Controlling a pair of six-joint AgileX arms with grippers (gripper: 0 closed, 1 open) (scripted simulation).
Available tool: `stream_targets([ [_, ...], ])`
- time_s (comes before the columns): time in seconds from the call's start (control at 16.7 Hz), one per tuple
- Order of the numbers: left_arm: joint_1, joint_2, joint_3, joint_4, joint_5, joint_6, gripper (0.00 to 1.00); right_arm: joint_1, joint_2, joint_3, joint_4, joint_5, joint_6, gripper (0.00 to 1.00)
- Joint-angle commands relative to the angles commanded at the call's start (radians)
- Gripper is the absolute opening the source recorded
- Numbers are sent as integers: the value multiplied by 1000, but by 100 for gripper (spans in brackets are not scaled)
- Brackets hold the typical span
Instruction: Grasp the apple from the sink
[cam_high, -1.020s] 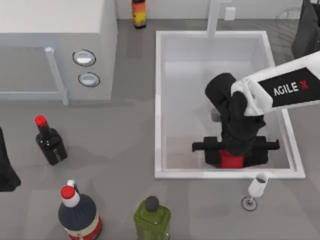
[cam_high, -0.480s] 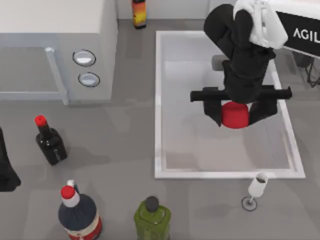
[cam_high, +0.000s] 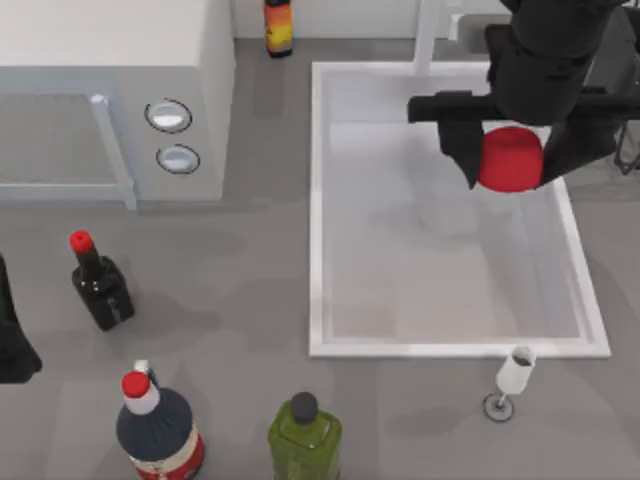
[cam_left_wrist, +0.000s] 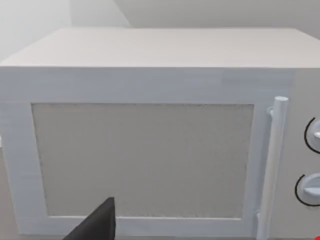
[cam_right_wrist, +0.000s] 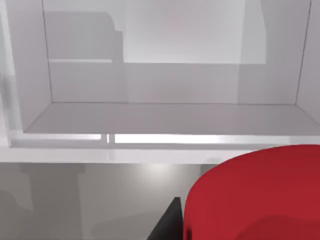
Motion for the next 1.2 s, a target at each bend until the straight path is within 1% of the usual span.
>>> stream_targets([
  [0.24, 0, 0, 0, 0, 0, 0, 100, 2, 0, -4, 3, -1, 0, 0],
  [0.42, 0, 0, 0, 0, 0, 0, 100, -50, -63, -72, 17, -3, -52, 0],
  [0.6, 0, 0, 0, 0, 0, 0, 100, -153, -187, -230, 41, -7, -155, 0],
  [0.96, 0, 0, 0, 0, 0, 0, 100, -404, -487, -635, 96, -18, -406, 0],
  [1.08, 0, 0, 0, 0, 0, 0, 100, -467, -561, -718, 109, -21, -470, 0],
  [1.2, 0, 0, 0, 0, 0, 0, 100, -502, -600, -758, 116, -23, -505, 0],
])
